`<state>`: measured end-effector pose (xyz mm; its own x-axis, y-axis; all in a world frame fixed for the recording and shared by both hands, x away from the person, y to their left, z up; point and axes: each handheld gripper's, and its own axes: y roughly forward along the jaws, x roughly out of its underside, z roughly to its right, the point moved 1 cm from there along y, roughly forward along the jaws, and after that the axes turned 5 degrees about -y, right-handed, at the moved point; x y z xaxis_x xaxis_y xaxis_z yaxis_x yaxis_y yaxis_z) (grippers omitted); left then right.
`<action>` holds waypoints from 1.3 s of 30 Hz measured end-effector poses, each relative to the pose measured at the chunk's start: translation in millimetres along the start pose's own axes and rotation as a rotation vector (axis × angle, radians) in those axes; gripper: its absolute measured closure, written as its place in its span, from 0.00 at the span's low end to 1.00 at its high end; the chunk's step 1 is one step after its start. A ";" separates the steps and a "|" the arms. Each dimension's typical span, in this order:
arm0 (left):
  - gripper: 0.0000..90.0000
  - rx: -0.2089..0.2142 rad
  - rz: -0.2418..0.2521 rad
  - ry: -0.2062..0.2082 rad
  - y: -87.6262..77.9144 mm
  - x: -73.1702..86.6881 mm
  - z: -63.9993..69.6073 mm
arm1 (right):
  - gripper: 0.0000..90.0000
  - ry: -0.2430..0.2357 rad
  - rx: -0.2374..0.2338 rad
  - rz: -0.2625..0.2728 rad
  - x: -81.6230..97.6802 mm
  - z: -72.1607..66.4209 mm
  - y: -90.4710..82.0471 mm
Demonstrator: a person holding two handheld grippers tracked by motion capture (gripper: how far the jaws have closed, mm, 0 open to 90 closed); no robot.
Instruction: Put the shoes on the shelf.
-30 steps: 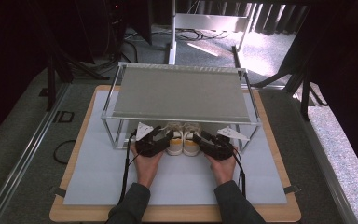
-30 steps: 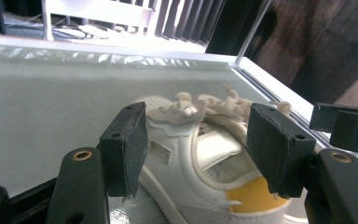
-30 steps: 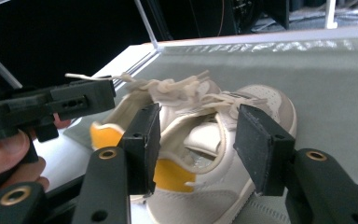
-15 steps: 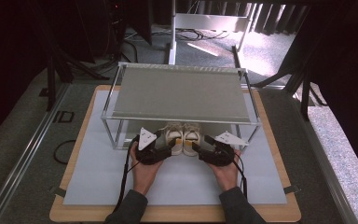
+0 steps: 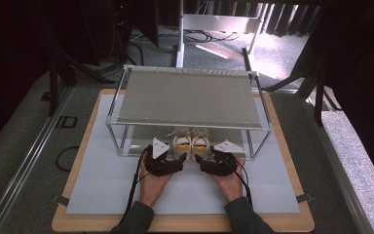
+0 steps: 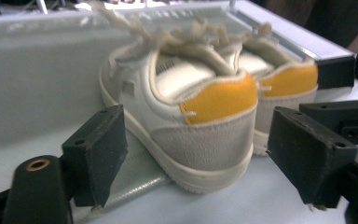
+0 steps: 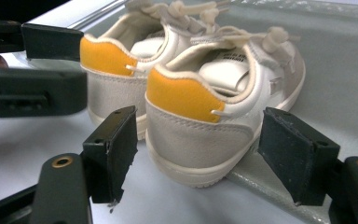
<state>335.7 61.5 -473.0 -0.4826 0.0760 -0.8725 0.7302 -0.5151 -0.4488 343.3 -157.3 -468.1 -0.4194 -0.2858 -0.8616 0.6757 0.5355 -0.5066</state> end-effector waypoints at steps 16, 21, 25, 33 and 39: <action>0.22 0.004 -0.069 -0.006 16.2 4.3 2.0 | 0.30 0.034 0.018 -0.044 6.8 -1.1 14.2; 0.22 0.004 -0.080 -0.009 19.2 3.7 3.5 | 0.29 0.033 0.016 -0.041 7.6 -0.7 14.3; 0.22 -0.011 -0.101 -0.010 22.7 4.5 2.7 | 0.27 0.030 0.021 -0.047 8.3 -1.0 16.4; 0.25 -0.029 -0.114 -0.005 24.1 2.3 5.2 | 0.29 0.035 0.027 -0.032 9.1 -1.8 16.1; 0.25 -0.022 -0.113 -0.018 23.4 -2.4 4.7 | 0.29 0.054 0.019 -0.019 7.2 -0.5 15.0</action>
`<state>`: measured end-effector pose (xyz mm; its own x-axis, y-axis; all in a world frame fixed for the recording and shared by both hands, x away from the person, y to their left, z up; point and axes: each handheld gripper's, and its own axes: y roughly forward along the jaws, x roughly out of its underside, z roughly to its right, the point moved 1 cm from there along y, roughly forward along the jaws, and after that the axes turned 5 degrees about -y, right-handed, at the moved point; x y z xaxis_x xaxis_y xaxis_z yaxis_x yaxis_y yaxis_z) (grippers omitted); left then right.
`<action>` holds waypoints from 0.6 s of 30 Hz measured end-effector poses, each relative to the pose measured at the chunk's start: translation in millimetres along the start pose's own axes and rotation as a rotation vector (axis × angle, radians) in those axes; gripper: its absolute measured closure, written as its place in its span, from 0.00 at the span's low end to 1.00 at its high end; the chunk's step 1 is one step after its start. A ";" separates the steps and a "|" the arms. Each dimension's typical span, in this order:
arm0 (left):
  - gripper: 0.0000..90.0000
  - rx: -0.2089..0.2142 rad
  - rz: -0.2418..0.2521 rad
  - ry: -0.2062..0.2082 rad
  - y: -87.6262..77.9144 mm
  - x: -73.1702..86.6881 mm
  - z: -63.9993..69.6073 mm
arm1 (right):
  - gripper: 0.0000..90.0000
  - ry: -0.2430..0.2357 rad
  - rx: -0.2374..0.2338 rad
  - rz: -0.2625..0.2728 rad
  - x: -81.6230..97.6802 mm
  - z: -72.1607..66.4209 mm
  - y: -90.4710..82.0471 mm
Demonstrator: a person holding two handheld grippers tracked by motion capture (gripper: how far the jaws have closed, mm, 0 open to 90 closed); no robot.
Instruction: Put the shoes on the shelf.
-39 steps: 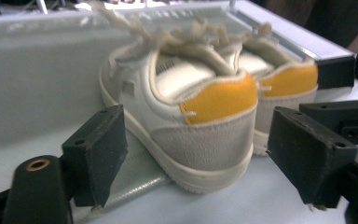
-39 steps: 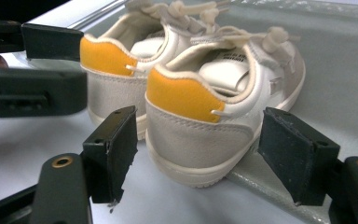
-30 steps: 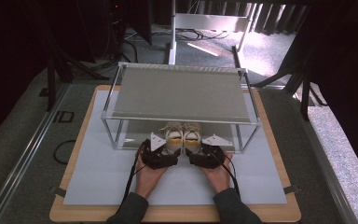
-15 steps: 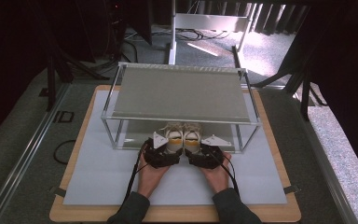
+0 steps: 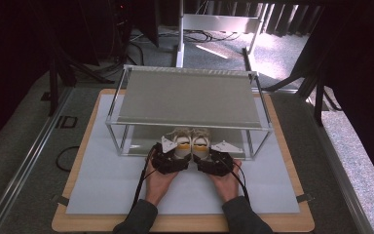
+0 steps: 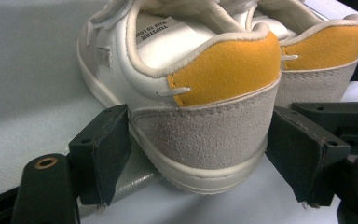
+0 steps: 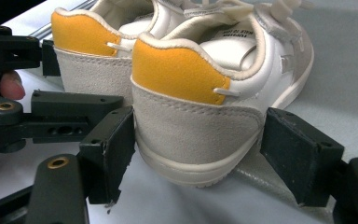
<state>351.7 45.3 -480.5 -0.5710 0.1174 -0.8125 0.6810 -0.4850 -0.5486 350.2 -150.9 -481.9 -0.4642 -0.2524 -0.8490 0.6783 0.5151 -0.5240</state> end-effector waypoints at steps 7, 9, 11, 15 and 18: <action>0.25 0.007 0.004 -0.011 -0.4 -7.4 -1.6 | 0.29 -0.009 0.001 0.008 -7.8 1.5 -1.1; 0.25 0.005 0.004 -0.011 -0.1 -8.5 -1.6 | 0.30 -0.007 0.001 0.011 -9.2 2.1 -0.7; 0.25 0.002 0.003 -0.008 0.7 -9.4 -1.8 | 0.30 -0.009 0.004 0.012 -10.4 2.6 -0.2; 0.25 -0.002 -0.004 -0.003 3.5 -11.0 -2.9 | 0.30 -0.013 0.006 0.012 -12.0 4.3 2.0; 0.25 -0.007 -0.007 -0.003 5.6 -12.5 -3.5 | 0.30 -0.013 0.010 0.010 -13.0 5.3 4.0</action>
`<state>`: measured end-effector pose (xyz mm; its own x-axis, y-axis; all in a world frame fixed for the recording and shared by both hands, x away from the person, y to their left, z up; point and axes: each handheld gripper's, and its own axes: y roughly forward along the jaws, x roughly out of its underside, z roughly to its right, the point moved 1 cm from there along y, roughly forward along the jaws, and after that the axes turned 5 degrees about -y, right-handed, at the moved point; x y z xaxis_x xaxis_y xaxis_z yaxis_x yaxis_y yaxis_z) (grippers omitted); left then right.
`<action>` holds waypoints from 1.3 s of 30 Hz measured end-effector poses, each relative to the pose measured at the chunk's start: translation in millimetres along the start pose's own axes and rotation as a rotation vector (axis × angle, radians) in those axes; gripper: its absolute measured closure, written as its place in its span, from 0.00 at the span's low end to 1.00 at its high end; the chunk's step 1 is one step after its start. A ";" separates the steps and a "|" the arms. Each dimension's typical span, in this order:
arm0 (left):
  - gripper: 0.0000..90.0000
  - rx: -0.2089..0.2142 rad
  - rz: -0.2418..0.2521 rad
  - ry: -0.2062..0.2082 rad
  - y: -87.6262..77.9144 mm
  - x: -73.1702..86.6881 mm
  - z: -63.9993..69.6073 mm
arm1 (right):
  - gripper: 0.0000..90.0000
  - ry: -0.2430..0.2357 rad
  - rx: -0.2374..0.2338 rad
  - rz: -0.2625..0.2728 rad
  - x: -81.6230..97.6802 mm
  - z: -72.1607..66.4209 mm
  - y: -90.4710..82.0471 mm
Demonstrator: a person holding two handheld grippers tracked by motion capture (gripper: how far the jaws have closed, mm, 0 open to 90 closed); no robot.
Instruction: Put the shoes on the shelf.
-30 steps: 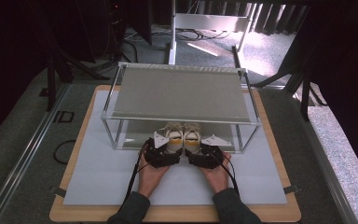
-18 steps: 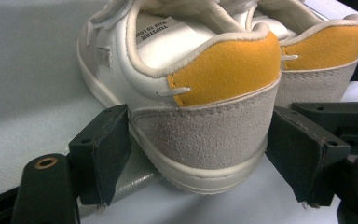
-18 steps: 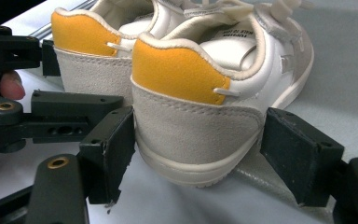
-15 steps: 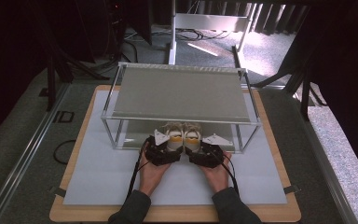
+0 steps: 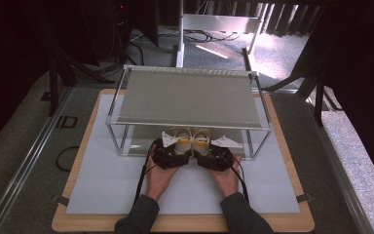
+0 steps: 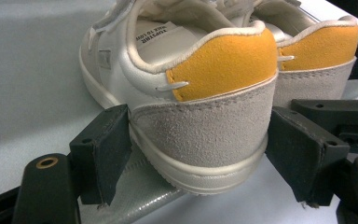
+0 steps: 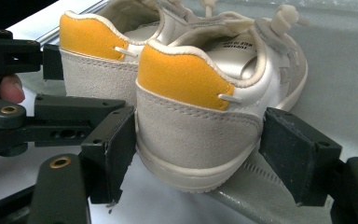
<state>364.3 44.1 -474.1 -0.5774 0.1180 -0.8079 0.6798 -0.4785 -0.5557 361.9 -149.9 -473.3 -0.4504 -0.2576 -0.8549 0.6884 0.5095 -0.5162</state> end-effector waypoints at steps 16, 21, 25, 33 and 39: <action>0.26 -0.022 -0.014 -0.018 12.9 -6.0 -3.9 | 0.31 -0.008 0.022 -0.014 -4.9 5.7 12.4; 0.26 -0.047 -0.021 -0.026 18.0 -4.9 -3.7 | 0.32 -0.009 0.034 -0.025 -4.4 6.0 16.4; 0.27 -0.049 -0.026 -0.017 19.0 -3.4 -4.3 | 0.32 -0.015 0.037 -0.032 -3.0 5.7 18.0; 0.26 -0.049 -0.016 -0.018 18.4 -1.2 -5.6 | 0.32 -0.010 0.039 -0.036 -2.5 5.2 17.8; 0.26 -0.038 0.007 -0.027 6.9 0.1 -8.4 | 0.32 -0.012 0.031 -0.009 -2.8 4.5 10.4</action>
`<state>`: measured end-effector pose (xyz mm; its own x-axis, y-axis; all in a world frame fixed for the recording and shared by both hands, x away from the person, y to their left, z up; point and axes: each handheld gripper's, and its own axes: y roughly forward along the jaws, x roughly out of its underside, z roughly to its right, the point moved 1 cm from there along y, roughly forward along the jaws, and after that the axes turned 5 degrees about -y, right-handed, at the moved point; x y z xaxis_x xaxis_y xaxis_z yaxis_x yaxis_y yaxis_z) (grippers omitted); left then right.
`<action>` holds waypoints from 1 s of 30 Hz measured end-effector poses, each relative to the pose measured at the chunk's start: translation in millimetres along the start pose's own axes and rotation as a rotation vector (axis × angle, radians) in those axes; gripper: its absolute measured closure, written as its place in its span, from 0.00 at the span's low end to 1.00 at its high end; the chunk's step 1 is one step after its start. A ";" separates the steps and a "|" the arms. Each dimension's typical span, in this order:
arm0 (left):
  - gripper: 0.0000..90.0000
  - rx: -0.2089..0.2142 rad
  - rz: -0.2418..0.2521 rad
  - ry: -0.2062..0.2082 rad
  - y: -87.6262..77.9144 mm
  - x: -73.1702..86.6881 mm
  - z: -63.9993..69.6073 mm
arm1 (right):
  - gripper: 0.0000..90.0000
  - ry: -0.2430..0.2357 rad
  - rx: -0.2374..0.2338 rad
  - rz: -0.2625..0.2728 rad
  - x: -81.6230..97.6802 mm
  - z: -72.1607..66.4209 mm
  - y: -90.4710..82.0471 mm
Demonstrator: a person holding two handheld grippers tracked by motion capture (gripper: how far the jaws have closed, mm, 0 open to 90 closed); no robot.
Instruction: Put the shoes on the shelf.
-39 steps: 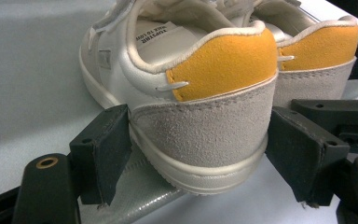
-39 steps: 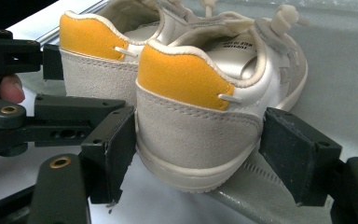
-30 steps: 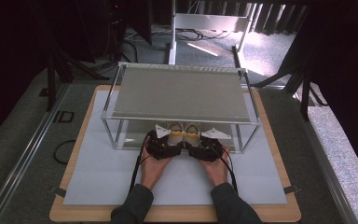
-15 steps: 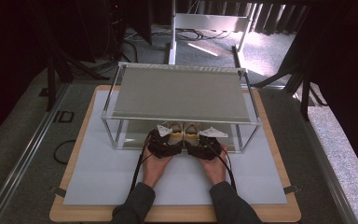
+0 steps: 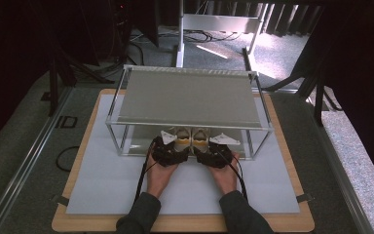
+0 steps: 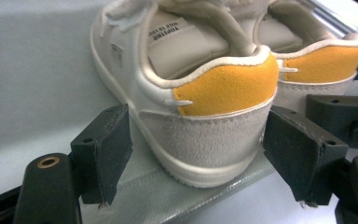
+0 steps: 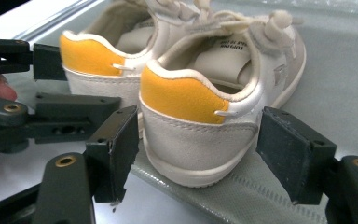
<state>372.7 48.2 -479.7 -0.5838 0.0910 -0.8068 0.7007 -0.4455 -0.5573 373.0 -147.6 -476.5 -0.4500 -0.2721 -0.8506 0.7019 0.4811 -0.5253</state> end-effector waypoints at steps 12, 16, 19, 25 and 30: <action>0.29 0.033 0.034 0.009 -31.6 14.4 -4.7 | 0.33 -0.016 -0.021 0.020 10.0 -9.0 -27.6; 0.31 0.053 0.036 0.038 -43.7 21.5 -4.3 | 0.35 -0.035 -0.033 0.015 16.6 -12.9 -38.4; 0.33 0.073 0.033 0.040 -51.1 25.7 -4.4 | 0.39 -0.038 -0.034 0.003 21.1 -12.7 -45.2; 0.34 0.077 0.029 0.064 -61.2 31.2 -2.8 | 0.43 -0.046 -0.031 -0.014 31.2 -9.8 -55.7; 0.36 0.080 0.032 0.063 -67.2 34.7 -1.4 | 0.43 -0.019 -0.020 -0.008 38.4 -5.0 -60.7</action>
<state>306.0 82.5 -470.6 -0.5330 0.1300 -0.8361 0.6823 -0.5183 -0.5156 310.4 -183.1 -477.2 -0.4447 -0.2912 -0.8470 0.6871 0.4957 -0.5312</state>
